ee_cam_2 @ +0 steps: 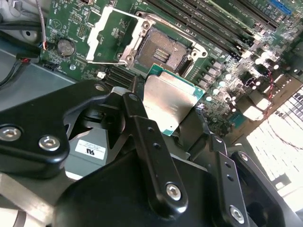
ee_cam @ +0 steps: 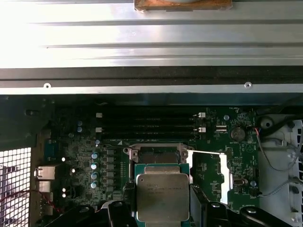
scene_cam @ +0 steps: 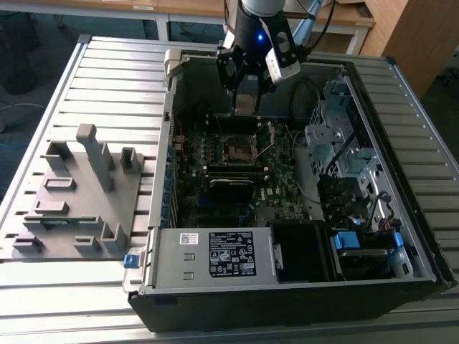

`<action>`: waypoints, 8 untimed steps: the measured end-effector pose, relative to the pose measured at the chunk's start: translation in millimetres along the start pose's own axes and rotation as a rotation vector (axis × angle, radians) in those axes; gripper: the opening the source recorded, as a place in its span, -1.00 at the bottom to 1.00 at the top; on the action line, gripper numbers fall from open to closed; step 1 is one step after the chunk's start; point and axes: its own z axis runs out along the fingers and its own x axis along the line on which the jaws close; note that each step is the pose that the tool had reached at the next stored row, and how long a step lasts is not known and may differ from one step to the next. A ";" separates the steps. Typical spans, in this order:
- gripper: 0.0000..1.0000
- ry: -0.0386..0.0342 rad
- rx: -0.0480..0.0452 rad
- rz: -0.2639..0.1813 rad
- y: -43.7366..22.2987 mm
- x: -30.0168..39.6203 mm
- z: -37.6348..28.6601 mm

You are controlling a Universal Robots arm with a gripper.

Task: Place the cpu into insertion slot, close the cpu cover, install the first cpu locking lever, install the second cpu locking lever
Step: 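Place the cpu into insertion slot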

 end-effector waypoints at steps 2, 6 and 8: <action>0.08 0.0000 0.0001 0.000 -0.3 0.0 2.6; 0.08 0.0000 0.0001 0.000 -0.7 -0.1 8.2; 0.08 0.0001 0.0001 0.000 -1.0 -0.2 11.7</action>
